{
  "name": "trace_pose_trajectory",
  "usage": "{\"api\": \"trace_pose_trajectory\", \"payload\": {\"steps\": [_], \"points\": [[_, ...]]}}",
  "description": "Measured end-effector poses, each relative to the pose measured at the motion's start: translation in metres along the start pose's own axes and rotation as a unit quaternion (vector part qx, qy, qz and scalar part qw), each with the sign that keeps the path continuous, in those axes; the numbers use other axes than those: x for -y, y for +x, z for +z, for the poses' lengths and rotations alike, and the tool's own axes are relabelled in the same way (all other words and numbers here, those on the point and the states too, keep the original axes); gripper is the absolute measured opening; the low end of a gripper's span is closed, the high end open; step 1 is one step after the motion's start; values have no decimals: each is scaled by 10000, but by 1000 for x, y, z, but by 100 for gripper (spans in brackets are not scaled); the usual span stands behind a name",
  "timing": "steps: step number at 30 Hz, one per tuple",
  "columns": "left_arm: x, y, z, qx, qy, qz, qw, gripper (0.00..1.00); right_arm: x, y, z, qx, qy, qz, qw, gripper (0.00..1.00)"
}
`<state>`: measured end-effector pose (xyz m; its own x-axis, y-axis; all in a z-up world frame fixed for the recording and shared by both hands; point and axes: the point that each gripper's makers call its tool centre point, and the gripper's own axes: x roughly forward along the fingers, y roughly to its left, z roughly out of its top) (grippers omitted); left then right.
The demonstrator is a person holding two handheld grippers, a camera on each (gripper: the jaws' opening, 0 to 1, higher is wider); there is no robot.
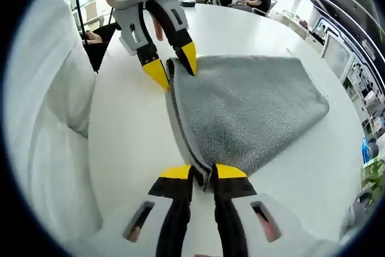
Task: Fold the towel on the table until its edges align and the towel forms a compact rectangular stack.
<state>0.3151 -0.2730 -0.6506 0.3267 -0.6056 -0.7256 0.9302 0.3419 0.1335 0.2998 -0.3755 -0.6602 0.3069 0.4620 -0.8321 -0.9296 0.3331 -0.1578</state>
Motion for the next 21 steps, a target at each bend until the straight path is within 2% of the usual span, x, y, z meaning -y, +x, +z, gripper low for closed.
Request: {"api": "trace_pose_trajectory", "payload": {"steps": [6,11,16,21], "points": [[-8,0,2,-49,142,289,9995,14,2,0,1,-21,-1,-146,9999,8],[-10,-1,4,-51,40,305,9995,11,6,2,2,-102,55,-277,9995,4],[-12,-1,3,-311,-851,3,9959,9,8,0,4,-197,584,33,9981,3],[-15,-5,8,-609,-808,-166,9947,9,11,-8,10,-227,685,291,9970,2]]}}
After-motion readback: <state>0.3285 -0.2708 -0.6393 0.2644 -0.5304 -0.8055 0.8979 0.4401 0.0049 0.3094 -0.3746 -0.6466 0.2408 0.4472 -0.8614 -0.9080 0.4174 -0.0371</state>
